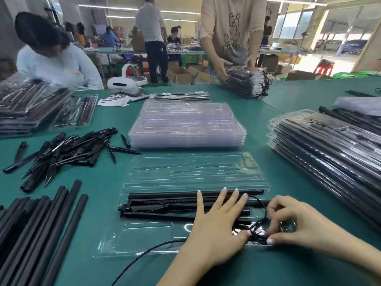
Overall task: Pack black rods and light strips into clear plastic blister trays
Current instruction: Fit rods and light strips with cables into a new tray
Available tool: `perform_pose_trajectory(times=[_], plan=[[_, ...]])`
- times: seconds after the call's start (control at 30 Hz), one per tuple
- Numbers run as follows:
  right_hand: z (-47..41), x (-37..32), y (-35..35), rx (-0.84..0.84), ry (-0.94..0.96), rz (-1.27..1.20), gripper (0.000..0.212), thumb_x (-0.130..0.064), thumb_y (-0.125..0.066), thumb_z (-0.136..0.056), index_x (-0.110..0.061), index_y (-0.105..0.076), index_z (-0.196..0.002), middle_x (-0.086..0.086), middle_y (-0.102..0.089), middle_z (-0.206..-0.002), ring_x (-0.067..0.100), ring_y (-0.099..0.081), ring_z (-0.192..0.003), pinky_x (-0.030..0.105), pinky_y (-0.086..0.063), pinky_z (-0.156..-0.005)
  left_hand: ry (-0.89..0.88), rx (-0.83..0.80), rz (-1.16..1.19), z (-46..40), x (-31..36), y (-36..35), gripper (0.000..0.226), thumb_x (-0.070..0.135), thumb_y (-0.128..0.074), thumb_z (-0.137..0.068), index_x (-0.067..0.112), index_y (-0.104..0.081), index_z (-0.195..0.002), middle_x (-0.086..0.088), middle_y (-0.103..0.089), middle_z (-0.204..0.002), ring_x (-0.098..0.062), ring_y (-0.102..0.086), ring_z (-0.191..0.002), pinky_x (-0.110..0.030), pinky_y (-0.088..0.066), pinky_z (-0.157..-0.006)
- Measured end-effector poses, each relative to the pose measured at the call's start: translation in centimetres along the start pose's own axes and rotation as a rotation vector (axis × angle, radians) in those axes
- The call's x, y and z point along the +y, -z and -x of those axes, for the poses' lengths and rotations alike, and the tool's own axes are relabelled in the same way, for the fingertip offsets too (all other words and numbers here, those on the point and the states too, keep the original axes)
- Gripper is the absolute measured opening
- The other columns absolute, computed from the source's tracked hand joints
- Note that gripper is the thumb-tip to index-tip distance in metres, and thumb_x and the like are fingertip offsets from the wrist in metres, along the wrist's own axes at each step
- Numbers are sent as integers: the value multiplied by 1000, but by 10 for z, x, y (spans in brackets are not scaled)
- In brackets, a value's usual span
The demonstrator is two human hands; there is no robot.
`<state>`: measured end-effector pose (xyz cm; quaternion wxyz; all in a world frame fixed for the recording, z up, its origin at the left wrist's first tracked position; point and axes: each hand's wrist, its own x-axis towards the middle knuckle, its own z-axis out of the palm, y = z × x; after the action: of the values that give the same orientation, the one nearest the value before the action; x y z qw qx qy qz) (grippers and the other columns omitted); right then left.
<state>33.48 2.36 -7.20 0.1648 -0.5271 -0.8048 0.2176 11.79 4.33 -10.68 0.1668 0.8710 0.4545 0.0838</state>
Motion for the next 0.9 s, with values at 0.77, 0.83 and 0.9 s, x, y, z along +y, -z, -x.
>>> perform_pose_trajectory(times=[0.77,0.83,0.9], plan=[[8,6,-13,103,281,85,42,-53,-46,-94,-38,-54,-132,-17,-39,-149,2,-40,-134,23,-32,-107,19,-90,-47,-11,17,-4,82,64,-28,-93,24,15,-150,16,25,-153,-2,31,-137,-39,29,-111],[15,4,-21,136,368,239,41,-45,-33,-101,-30,-56,-132,-7,-47,-144,5,-45,-131,22,-39,-103,8,-80,-28,-10,15,-5,81,59,-31,-94,24,16,-150,15,24,-153,-2,31,-137,-37,31,-109],[17,3,-30,128,408,376,47,-41,-22,-104,-24,-59,-128,-2,-54,-138,10,-50,-127,28,-48,-96,-23,-72,29,-10,11,-4,82,50,-38,-95,22,16,-150,12,19,-157,-1,27,-138,-32,29,-110]])
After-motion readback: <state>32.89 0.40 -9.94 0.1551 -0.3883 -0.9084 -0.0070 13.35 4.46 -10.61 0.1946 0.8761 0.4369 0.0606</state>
